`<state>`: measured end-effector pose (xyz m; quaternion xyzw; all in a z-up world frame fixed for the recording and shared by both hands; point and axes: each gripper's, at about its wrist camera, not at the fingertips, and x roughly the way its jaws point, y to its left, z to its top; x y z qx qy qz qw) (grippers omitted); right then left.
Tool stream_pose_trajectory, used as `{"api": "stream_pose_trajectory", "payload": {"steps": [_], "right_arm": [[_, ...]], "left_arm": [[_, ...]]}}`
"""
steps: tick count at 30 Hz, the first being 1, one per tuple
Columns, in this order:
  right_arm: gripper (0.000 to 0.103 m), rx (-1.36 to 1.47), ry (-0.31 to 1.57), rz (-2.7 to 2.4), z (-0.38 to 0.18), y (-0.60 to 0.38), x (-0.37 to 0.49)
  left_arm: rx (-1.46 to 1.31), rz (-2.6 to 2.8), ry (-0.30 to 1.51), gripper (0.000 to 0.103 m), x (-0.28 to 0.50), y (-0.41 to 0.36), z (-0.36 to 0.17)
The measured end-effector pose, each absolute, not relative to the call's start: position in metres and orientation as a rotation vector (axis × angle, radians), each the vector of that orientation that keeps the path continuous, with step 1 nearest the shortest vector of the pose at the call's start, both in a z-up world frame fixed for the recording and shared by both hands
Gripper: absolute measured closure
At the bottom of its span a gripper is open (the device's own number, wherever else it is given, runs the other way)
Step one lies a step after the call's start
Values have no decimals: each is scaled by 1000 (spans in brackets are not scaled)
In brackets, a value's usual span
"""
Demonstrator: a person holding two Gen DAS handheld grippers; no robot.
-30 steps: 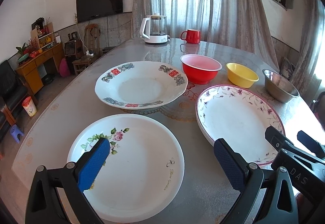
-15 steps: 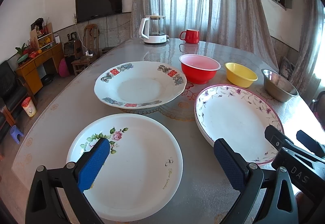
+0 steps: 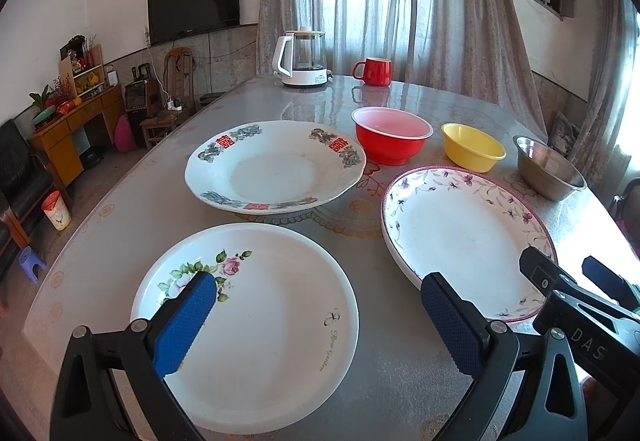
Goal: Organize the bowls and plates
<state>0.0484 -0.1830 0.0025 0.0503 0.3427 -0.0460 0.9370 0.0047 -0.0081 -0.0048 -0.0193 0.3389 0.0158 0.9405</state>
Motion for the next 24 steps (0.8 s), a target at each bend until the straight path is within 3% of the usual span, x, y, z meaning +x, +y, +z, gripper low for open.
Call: {"api": "stream_pose_trajectory", "payload": {"steps": [15,24], "right_arm": [[6,128,712,-41,2,-190,53],[6,280,731,37,5,-237,68]], "left_arm": [[-71,-71,720,0,8,-11,-6],[-127,-219,779,0,25,-14,-3]]}}
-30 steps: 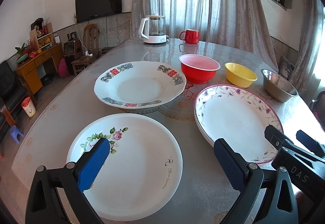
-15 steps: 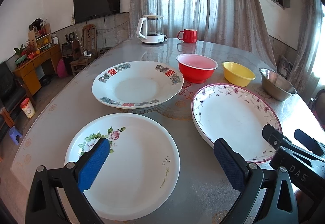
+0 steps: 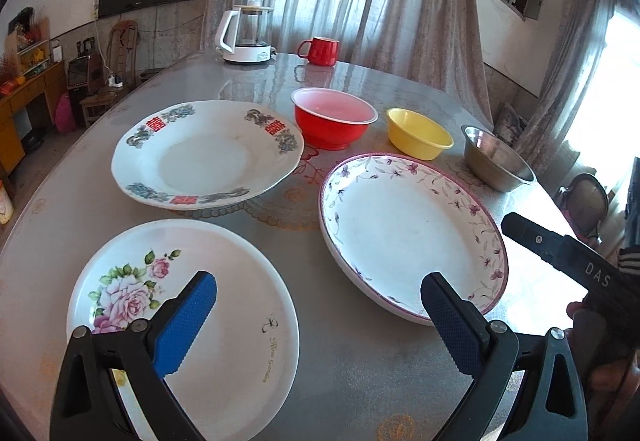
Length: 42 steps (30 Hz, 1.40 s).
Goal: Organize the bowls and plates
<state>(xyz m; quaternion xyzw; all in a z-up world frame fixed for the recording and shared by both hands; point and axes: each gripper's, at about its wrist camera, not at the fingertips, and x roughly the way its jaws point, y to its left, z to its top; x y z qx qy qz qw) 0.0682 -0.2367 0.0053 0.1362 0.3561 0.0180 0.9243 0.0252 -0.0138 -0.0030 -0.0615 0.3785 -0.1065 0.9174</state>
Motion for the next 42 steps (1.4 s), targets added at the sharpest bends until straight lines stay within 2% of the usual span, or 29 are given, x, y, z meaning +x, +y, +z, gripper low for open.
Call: {"api": "stream_pose_trajectory", "payload": {"steps": [5,8,10,12,14,16,22,37,42], "right_arm": [[8,302,750,42,4,-262,87],[28,295,786,64,-3,-269,100],[47,290,818,65,-11,-272,109],[59,292,849,61,-20,-275,118],[63,304,869,63,-28,-277,125],[69,300,879,55,-33,-278,129],[71,290,903,99,-37,-277,136],[70,170,896,161,-36,-260,139],[70,291,915,206,-37,-275,140]], "left_arm": [[-160,-264,817,4,48,-10,1],[-136,-287,839,21,62,-12,3],[-141,-291,867,33,72,-13,1],[-149,-299,902,37,82,-14,-3],[-157,-320,940,44,91,-16,-8],[-134,-328,960,55,100,-22,-12],[-71,-359,992,68,117,-35,-23],[32,-371,976,71,124,-46,-34],[23,-362,964,71,118,-46,-32]]}}
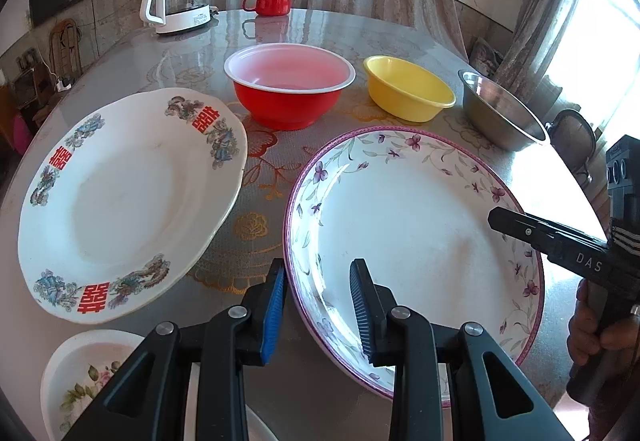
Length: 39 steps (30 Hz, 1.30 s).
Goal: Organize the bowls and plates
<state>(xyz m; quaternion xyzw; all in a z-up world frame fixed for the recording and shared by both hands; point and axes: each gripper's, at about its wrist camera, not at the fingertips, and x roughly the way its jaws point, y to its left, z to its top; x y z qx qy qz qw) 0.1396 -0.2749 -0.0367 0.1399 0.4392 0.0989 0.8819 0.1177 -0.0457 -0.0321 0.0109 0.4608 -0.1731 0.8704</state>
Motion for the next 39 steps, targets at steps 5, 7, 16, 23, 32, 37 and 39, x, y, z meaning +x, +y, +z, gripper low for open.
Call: {"api": "stream_pose_trajectory", "payload": {"steps": [5,7,16,23,32,37,39], "right_arm": [[70,352,923,221,-37,-282,133],[69,387,921,224,-38,-286,130],[68,436,938,226,-37,-290,112],[68,413,939,234,-37,-282,100],[68,344,946,199,-35,-273,90],[68,325,948,193,-34,-272,82],[68,318,951,190,-34,-271,81]], "left_arm": [[26,-382,964,71,107,-48,-34],[10,-385,963,71,103,-47,-34],[5,-379,954,71,78,-46,-32],[-3,-369,945,71,63,-42,-31],[13,-366,926,71,42,-42,-32],[11,-365,913,71,37,-42,-32],[11,-360,913,71,38,-43,-33]]}}
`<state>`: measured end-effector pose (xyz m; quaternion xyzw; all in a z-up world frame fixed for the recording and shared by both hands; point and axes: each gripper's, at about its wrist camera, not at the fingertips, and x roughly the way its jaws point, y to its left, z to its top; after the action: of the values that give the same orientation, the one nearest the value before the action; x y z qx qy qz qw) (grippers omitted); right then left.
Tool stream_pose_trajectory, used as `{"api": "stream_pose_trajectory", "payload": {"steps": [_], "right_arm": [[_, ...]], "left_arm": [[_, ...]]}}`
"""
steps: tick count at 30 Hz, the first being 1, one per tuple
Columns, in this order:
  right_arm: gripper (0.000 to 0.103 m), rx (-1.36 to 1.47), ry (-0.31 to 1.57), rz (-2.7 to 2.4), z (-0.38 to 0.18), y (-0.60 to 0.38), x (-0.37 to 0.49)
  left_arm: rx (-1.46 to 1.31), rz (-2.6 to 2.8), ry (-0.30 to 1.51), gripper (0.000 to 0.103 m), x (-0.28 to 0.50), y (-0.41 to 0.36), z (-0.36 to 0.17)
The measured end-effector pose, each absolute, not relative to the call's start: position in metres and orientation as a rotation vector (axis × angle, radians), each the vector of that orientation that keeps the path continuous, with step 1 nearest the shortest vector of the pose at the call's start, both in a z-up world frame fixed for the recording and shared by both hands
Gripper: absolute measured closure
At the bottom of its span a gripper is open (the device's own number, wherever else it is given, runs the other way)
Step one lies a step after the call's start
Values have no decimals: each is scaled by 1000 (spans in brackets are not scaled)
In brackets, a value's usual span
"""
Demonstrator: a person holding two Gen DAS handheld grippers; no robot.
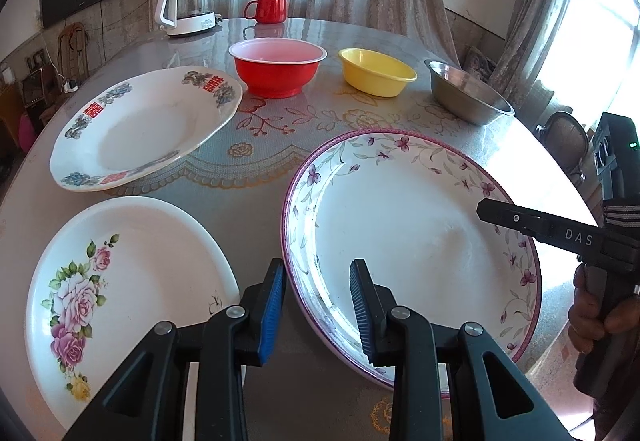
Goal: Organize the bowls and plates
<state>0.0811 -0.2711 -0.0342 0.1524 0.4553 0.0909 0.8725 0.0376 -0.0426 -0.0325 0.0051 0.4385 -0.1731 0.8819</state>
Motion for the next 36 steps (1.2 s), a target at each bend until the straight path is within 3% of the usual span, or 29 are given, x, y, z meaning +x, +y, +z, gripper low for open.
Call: {"api": "stream_pose_trajectory", "payload": {"steps": [26,36], "right_arm": [[66,72,903,121,-36,-242,75],[65,121,912,116,-29,-247,77]], "left_arm": [[32,-308,908,71,44,-46,-32],[40,-300,854,62,33,-42,-21]]}}
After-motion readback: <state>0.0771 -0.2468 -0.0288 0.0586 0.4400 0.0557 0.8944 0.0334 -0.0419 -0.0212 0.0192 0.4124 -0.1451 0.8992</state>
